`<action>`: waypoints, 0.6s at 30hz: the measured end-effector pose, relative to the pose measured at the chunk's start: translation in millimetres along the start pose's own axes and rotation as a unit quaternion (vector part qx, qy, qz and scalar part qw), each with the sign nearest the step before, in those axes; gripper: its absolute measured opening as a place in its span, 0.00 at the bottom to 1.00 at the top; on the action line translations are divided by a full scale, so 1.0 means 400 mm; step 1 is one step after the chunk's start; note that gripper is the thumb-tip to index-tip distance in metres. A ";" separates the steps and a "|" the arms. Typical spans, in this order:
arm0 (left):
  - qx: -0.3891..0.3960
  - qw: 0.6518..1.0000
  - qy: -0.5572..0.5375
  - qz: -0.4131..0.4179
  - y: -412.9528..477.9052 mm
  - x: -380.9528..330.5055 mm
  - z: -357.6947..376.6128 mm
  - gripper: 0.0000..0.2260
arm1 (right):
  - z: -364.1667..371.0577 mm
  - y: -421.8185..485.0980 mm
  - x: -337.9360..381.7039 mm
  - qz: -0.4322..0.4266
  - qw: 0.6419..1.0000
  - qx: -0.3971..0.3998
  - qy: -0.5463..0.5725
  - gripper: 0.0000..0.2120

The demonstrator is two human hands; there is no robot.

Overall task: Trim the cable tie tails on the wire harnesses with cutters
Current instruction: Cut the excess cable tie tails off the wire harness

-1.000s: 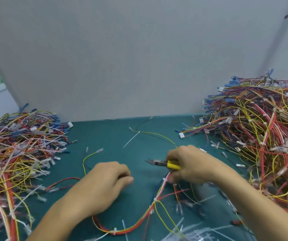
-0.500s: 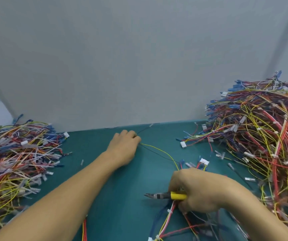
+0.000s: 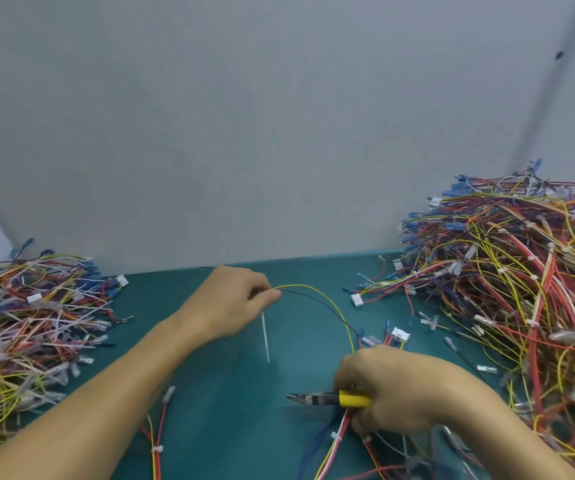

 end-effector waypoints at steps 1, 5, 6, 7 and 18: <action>0.006 0.995 -0.092 -0.030 -0.018 -0.002 -0.017 0.10 | -0.003 -0.002 0.000 -0.002 1.000 -0.002 -0.003 0.08; 0.022 0.875 -0.456 -0.163 -0.100 -0.015 -0.023 0.06 | -0.047 -0.027 -0.014 -0.004 0.999 -0.044 0.000 0.08; 0.024 0.832 -0.522 -0.185 -0.118 -0.024 -0.016 0.05 | -0.064 -0.036 -0.021 -0.005 0.998 -0.066 0.007 0.09; 0.026 0.796 -0.569 -0.202 -0.135 -0.033 -0.007 0.04 | -0.081 -0.044 -0.027 -0.007 0.996 -0.091 0.017 0.10; 0.084 0.791 -0.571 -0.204 -0.215 -0.140 0.078 0.05 | -0.041 0.017 0.043 -0.024 0.775 -0.291 0.560 0.07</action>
Point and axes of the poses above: each hand's wrist, its own y-axis towards the middle knuckle, its own z-axis out of the palm, x = y × z, the point moved 6 cm from there along y, towards the middle knuckle, and after that the axes turned 6 degrees about y, right-handed, at the moved point
